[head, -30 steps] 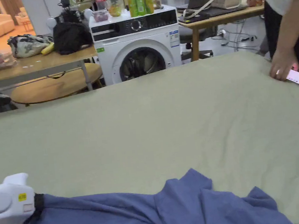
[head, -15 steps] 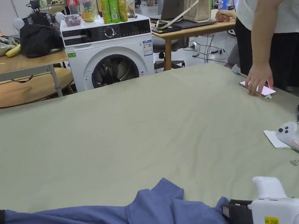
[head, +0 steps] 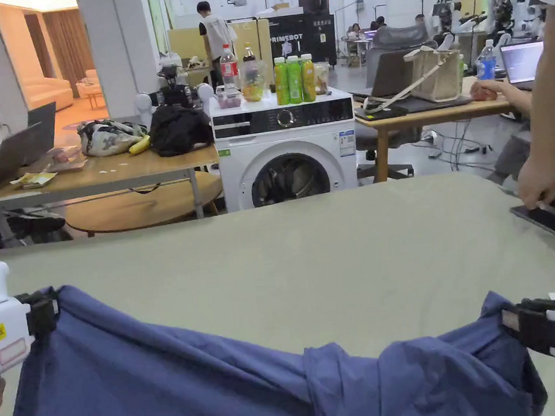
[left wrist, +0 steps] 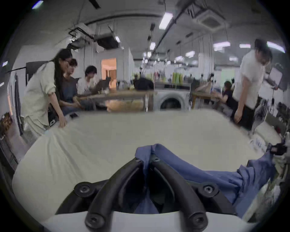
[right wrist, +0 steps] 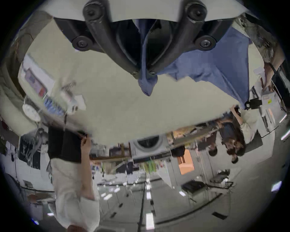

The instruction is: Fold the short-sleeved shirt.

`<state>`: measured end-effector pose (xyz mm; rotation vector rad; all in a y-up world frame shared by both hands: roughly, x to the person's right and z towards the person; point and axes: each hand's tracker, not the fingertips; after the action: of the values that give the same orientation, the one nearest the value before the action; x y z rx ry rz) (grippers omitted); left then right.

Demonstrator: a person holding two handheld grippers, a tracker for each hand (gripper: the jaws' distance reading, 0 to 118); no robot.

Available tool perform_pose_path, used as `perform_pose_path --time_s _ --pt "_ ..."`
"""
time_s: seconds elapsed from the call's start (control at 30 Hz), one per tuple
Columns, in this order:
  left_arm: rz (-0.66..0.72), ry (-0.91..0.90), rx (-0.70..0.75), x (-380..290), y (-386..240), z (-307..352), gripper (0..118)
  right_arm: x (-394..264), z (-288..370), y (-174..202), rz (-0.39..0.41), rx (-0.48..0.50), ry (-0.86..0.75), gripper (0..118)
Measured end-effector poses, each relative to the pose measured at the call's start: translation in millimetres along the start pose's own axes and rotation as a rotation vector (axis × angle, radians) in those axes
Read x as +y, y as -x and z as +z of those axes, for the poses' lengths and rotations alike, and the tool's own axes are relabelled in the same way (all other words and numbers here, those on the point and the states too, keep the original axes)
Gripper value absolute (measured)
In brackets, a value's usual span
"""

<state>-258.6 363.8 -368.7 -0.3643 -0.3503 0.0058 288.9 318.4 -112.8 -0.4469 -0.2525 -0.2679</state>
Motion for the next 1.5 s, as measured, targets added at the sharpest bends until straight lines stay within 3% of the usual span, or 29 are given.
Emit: perform_pose_path --time_s 0.1,0.27,0.57,0.77,0.87,1.17,1.5 --pt "-0.003 -0.13 0.025 33 21 62 0 24 34 2 0.048 -0.008 -0.076 1" --pt "0.056 -0.261 0.028 68 40 137 0 69 67 18 0.063 0.048 -0.151 1" --pt "0.097 -0.342 0.062 110 42 167 0 161 67 74 0.192 0.028 -0.239 1" --pt "0.084 -0.341 0.117 144 51 151 0 220 45 104 0.243 -0.015 -0.249 1" --pt "0.081 -0.357 0.138 157 52 139 0 237 29 113 0.202 -0.003 -0.271 1" --pt "0.039 -0.275 0.203 191 64 59 0 274 -64 145 0.252 -0.06 -0.214 1" --pt "0.04 -0.249 0.216 179 71 -8 0 277 -144 143 0.222 -0.065 -0.18 1"
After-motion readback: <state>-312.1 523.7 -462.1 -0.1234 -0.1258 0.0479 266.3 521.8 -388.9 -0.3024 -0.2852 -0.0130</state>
